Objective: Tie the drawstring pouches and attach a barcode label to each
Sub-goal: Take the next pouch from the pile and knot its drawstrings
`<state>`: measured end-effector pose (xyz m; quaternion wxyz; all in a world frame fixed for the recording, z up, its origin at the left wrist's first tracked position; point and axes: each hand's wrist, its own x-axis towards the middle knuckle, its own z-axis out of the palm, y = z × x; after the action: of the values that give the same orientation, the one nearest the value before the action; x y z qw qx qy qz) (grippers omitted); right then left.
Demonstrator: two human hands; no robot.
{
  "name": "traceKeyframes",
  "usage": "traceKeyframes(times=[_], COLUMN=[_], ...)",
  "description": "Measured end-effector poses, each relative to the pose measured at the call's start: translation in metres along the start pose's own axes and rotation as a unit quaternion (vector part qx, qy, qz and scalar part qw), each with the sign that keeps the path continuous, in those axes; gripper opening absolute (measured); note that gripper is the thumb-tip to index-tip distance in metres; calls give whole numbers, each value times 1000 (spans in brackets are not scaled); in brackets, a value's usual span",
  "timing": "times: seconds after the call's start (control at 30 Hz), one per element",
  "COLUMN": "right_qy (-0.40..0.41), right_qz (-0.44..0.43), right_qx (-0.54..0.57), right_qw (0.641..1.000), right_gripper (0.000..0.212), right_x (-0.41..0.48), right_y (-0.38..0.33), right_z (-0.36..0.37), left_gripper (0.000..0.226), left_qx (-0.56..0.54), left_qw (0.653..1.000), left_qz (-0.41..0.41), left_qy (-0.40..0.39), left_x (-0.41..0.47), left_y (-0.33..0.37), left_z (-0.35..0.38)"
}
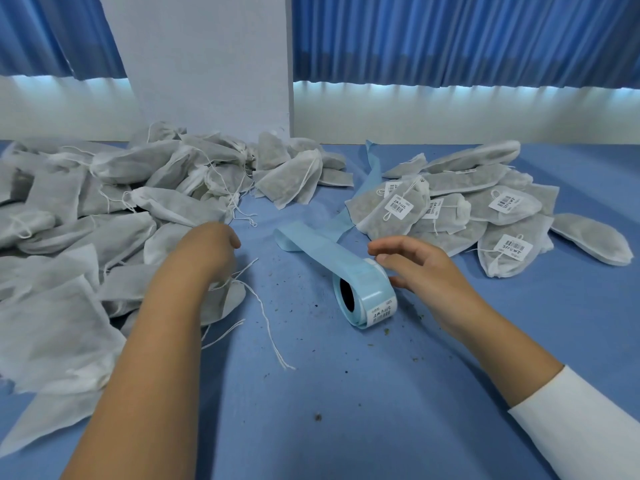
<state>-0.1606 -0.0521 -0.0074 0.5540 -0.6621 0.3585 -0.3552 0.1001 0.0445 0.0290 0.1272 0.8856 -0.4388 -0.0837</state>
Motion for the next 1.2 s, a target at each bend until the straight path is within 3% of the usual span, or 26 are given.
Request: traceKeyframes(times=[0.1,0.2,0.33,0.47,0.57,0.87,0.93,1.1,1.2], right_qy=[3,10,40,89,95,72,78,63,66], right_qz=[-4,-13,-54,-123,-163,-239,-244,-220,-221], right_qx=[-4,-10,-31,-52,-65,-155,-136,-60,-48], right_qw=[1000,1000,997,987,980,956,957,971,972], right_gripper=[19,19,18,15,11,12,5,17,14], right_x=[-1,-2,-5,-9,-13,-22,-22,-20,-18], right_y=[-1,-3,-6,-11,-15,-19,-20,-24,-25], right_z=[0,1,2,2,5,12,11,6,1], left_gripper=[48,47,40,44,38,51,43,15,20], left_qx=[-137,-314,-511,-603,-594,-484,-459,-338,-260], left_qw=[986,934,841,776,779,834,841,868,879], left_qz=[23,53,105,150,184,265,285,363,395], left_qy=[97,159,142,106,85,19,24,19,61], left_x=[0,-5,-19,-24,-31,-54,-54,-58,-53], left_y=[4,16,39,53,65,101,100,93,88], left_z=[1,1,-3,-6,-5,22,22,19,15])
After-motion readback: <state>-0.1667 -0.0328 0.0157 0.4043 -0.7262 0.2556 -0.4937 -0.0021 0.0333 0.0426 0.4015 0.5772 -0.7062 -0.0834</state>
